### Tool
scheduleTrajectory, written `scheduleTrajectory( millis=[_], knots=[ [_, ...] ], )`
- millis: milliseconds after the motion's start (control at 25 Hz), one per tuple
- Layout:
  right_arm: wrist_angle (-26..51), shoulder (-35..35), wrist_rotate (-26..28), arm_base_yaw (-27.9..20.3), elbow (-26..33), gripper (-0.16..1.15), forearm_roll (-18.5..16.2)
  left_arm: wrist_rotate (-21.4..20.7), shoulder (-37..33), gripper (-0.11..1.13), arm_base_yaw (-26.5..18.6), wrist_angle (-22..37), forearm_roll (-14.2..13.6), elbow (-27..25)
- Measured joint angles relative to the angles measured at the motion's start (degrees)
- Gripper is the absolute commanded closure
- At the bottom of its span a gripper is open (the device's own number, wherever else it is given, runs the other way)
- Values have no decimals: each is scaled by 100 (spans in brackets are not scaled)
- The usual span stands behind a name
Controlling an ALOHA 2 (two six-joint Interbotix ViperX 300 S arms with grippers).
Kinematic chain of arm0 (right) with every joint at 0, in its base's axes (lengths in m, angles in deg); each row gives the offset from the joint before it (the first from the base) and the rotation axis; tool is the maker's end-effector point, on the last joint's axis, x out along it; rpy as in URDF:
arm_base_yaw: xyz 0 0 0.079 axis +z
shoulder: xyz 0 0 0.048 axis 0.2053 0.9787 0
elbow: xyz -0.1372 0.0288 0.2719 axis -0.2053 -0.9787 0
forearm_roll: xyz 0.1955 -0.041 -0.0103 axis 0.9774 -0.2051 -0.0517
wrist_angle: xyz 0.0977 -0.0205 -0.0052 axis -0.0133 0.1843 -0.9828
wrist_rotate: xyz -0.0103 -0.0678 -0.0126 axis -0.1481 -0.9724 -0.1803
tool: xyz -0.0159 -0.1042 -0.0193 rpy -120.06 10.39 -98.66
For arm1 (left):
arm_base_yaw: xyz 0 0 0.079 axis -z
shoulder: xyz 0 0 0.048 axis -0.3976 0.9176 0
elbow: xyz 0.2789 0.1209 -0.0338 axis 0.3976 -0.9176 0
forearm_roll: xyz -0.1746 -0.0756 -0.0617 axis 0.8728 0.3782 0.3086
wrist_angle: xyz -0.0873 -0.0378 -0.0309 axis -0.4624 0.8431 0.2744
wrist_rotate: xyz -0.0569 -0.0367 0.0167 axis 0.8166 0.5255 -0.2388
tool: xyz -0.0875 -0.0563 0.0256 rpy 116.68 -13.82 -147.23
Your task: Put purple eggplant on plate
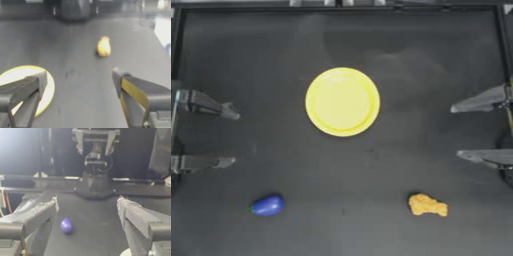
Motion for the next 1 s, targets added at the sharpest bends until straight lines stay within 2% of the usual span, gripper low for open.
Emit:
scheduleTrajectory(
  millis=[280, 560, 640, 1000],
  knots=[
    [0, 0, 18, -9, 9, -1, 79, 413, 984, -1, 158, 1345, 9, 606],
    [0, 0, 18, -26, 0, -1, 97, 923, 1837, -1, 563, 2136, -70, 1011],
    [9, 0, 18, -26, 0, -1, 97, 1099, 2057, -1, 668, 2276, -158, 1081],
    [18, 0, 18, -35, 0, -1, 97, 2188, 2821, -1, 1222, 2355, -879, 1187]
  ],
)
